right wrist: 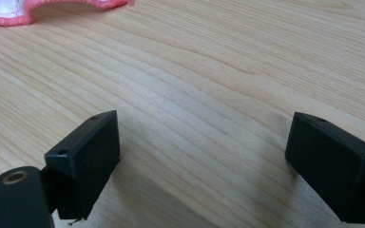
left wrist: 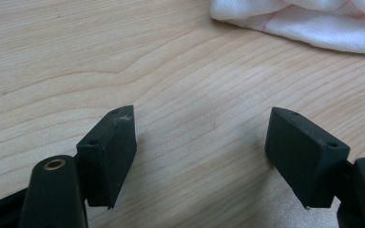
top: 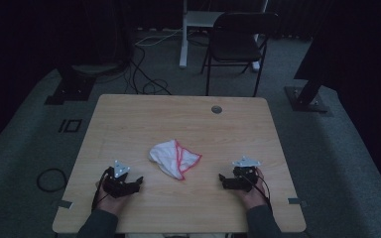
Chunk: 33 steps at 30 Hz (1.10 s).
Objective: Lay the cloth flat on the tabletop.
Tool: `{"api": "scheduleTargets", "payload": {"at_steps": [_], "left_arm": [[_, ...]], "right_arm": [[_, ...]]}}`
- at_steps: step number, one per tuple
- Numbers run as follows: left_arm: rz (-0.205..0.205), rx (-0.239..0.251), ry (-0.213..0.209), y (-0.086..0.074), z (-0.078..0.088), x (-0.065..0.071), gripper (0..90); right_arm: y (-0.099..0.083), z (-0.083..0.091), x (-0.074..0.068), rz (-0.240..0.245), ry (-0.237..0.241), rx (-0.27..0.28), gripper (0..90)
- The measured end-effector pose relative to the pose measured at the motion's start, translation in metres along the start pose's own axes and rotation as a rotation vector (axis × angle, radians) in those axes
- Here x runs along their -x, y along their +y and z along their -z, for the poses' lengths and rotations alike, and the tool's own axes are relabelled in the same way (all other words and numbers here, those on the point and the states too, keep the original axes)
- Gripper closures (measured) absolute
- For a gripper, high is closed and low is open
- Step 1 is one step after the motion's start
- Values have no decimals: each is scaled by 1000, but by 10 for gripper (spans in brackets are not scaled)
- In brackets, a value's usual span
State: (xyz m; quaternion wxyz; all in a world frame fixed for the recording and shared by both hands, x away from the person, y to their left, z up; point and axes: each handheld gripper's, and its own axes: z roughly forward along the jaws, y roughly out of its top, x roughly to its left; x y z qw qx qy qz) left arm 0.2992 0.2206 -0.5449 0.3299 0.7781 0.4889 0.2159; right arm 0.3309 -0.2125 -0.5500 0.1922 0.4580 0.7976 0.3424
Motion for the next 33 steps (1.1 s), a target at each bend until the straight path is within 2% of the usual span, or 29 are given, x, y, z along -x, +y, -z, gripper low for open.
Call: {"api": "scheduleTargets", "payload": {"at_steps": [6, 13, 16, 22, 27, 29, 33], "left_arm": [[4, 7, 3, -2, 2, 0, 324], [5, 10, 3, -3, 3, 0, 345], [13, 8, 8, -4, 6, 1, 394], [32, -6, -15, -4, 11, 2, 437], [11, 17, -38, 2, 21, 9, 451], [-16, 28, -52, 7, 25, 16, 451], [-33, 31, -61, 10, 26, 21, 455]], "right_arm": [[0, 0, 0, -1, 0, 0, 112], [0, 0, 0, -1, 0, 0, 112], [0, 0, 0, -1, 1, 0, 112], [0, 0, 0, 0, 0, 1, 112], [0, 0, 0, -1, 0, 0, 112], [0, 0, 0, -1, 0, 1, 112], [0, 0, 0, -1, 0, 0, 112]]}}
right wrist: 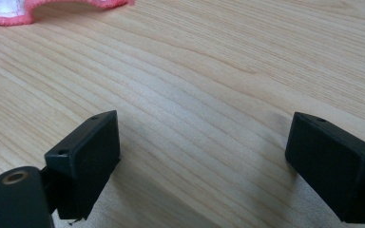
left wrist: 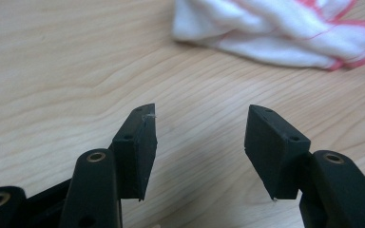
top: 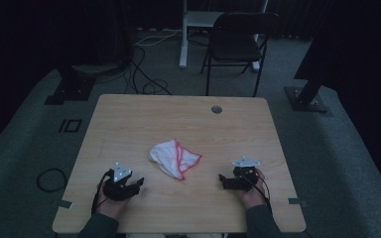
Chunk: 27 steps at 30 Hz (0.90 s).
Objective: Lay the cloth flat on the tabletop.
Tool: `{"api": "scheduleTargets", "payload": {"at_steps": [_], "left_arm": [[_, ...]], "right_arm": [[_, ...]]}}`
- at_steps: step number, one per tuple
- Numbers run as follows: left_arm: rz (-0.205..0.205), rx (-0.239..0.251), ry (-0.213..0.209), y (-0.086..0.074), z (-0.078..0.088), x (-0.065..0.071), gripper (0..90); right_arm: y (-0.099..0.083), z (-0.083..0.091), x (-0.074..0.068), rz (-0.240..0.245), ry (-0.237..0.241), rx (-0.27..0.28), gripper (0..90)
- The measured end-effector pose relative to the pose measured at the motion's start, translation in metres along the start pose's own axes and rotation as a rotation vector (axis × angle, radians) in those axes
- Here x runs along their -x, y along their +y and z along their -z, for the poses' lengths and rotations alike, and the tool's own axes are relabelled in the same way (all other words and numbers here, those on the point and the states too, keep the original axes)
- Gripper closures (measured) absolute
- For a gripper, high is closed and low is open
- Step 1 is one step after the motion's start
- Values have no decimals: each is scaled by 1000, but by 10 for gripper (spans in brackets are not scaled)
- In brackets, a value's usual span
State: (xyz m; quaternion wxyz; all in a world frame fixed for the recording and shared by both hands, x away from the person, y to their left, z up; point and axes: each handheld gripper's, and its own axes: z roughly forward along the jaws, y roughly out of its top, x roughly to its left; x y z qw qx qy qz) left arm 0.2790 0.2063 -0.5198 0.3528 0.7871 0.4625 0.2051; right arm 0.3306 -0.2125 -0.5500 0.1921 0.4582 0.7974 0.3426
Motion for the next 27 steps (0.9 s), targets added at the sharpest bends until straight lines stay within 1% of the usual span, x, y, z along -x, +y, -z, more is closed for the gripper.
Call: {"api": "scheduleTargets", "payload": {"at_steps": [1, 4, 5, 6, 9, 18, 21, 25, 27], "left_arm": [[-15, 5, -9, 3, 0, 5, 459], [-33, 11, -23, 7, 1, 12, 466], [-42, 20, -32, 10, 2, 16, 467], [-42, 20, -32, 10, 2, 16, 467], [-75, 21, -36, 15, 2, 21, 469], [-103, 38, -45, 27, 0, 32, 468], [-116, 38, -52, 30, -5, 38, 466], [-122, 38, -62, 33, -10, 42, 466], [-133, 39, -66, 35, -13, 46, 467]], "right_arm": [[0, 0, 0, 0, 0, 0, 112], [0, 0, 0, 1, 0, -1, 112], [0, 0, 0, 1, 0, -1, 112], [0, 0, 0, 1, 0, -1, 112], [0, 0, 0, 0, 0, 0, 112], [0, 0, 0, 0, 0, 0, 112], [0, 0, 0, 0, 0, 0, 112], [0, 0, 0, 0, 0, 0, 112], [0, 0, 0, 0, 0, 0, 112]]}}
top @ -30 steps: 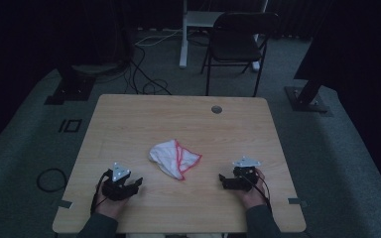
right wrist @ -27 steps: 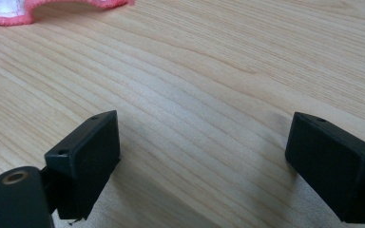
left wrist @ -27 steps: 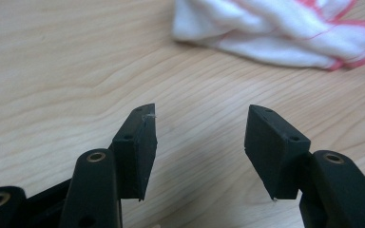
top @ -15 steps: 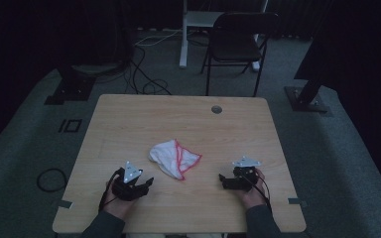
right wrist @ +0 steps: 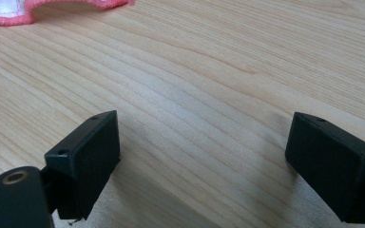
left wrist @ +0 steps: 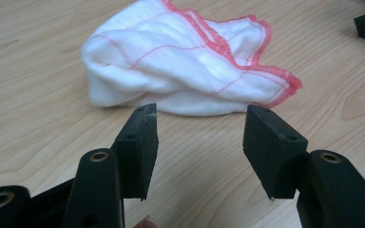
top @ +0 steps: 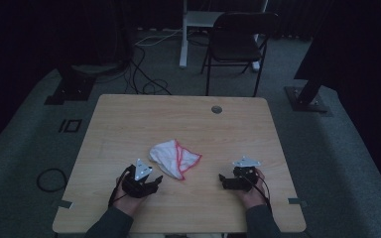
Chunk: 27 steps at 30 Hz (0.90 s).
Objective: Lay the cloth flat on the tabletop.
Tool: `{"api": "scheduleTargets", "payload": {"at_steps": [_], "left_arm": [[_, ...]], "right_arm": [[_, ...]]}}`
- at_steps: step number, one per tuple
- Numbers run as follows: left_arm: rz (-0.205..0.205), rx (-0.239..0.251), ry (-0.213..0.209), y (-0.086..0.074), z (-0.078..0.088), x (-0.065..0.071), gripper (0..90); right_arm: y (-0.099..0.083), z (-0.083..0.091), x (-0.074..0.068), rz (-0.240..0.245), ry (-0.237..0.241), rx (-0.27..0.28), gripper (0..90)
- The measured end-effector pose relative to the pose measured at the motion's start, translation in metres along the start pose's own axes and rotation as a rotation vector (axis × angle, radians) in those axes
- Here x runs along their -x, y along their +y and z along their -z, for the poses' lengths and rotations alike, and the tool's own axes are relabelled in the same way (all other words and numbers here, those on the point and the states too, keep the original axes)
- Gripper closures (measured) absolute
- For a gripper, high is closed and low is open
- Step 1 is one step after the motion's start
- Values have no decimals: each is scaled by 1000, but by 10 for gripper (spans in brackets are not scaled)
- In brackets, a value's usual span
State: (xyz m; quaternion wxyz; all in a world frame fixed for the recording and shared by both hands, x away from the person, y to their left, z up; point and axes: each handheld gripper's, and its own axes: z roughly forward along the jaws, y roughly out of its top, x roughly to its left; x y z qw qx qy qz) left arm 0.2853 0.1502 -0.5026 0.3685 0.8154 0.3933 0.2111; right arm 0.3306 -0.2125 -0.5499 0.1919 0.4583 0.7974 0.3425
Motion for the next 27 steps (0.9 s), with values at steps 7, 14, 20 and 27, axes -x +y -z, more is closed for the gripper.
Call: {"api": "scheduleTargets", "payload": {"at_steps": [7, 14, 20, 27], "left_arm": [[-30, 4, -19, 11, -10, 10, 468], [-66, 0, -23, 19, -22, 23, 433], [-74, 2, -33, 24, -34, 32, 390], [-100, -10, -27, 31, -47, 42, 315]], "right_arm": [[0, 0, 0, 0, 0, 0, 112], [0, 0, 0, 0, 0, 0, 112], [0, 0, 0, 1, 0, 0, 112], [0, 0, 0, 1, 0, 1, 112]]}}
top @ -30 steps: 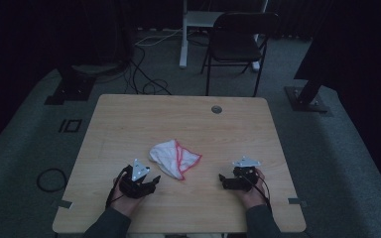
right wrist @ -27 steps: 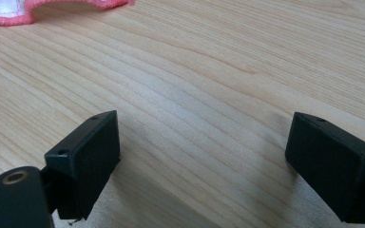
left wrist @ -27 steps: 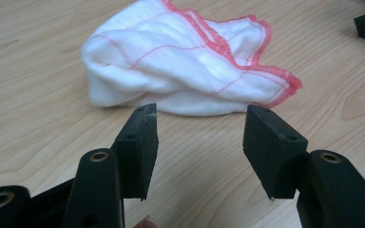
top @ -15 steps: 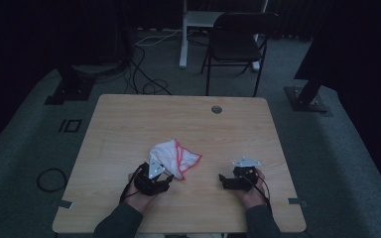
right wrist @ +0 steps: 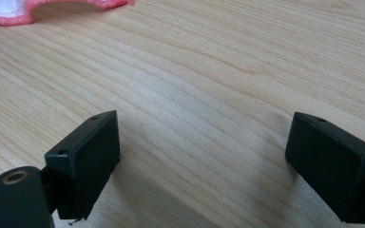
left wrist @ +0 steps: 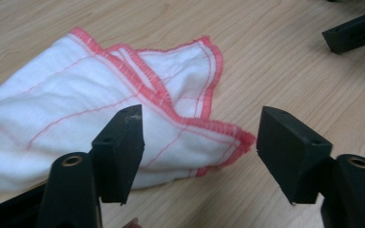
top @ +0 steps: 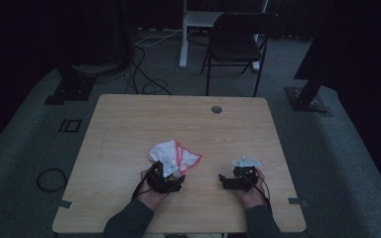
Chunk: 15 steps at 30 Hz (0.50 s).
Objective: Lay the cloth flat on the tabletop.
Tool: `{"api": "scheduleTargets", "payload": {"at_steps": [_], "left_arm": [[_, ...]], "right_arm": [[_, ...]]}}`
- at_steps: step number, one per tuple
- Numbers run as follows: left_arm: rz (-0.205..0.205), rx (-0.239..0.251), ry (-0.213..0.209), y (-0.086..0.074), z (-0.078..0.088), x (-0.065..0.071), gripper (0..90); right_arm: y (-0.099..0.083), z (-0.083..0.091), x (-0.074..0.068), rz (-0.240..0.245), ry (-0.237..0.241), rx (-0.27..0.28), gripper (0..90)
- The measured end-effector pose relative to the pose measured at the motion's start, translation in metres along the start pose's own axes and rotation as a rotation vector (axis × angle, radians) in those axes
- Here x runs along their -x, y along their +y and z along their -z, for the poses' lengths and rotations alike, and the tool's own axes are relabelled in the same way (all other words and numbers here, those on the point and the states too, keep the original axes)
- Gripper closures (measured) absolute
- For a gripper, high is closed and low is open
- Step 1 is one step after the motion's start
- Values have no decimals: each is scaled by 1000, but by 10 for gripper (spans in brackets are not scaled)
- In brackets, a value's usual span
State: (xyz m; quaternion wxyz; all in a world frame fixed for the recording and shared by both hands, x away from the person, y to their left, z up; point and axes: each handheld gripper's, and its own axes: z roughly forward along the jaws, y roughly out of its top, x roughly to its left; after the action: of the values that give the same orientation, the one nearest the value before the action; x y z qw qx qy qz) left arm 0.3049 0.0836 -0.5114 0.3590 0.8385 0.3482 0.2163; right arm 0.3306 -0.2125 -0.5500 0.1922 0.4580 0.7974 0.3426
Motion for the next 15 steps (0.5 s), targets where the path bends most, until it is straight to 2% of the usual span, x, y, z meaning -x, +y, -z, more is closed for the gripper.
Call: {"api": "scheduleTargets", "payload": {"at_steps": [3, 7, 9, 12, 13, 14, 15], "left_arm": [[-8, -6, 10, 3, -6, 5, 271], [-21, -34, 24, 3, -15, 8, 264], [-15, -39, 31, 3, -16, 8, 265], [-14, -55, 46, 1, -18, 6, 342], [-9, -60, 54, 1, -18, 6, 342], [-3, -58, 60, 0, -17, 4, 387], [2, -67, 68, 0, -16, 2, 518]], "right_arm": [[0, 0, 0, 0, 0, 0, 112], [0, 0, 0, 0, 0, 0, 112], [0, 0, 0, -1, 0, 0, 112], [0, 0, 0, 0, 0, 0, 112], [0, 0, 0, -1, 0, 0, 112], [0, 0, 0, 0, 0, 0, 112], [0, 0, 0, 0, 0, 0, 112]]}}
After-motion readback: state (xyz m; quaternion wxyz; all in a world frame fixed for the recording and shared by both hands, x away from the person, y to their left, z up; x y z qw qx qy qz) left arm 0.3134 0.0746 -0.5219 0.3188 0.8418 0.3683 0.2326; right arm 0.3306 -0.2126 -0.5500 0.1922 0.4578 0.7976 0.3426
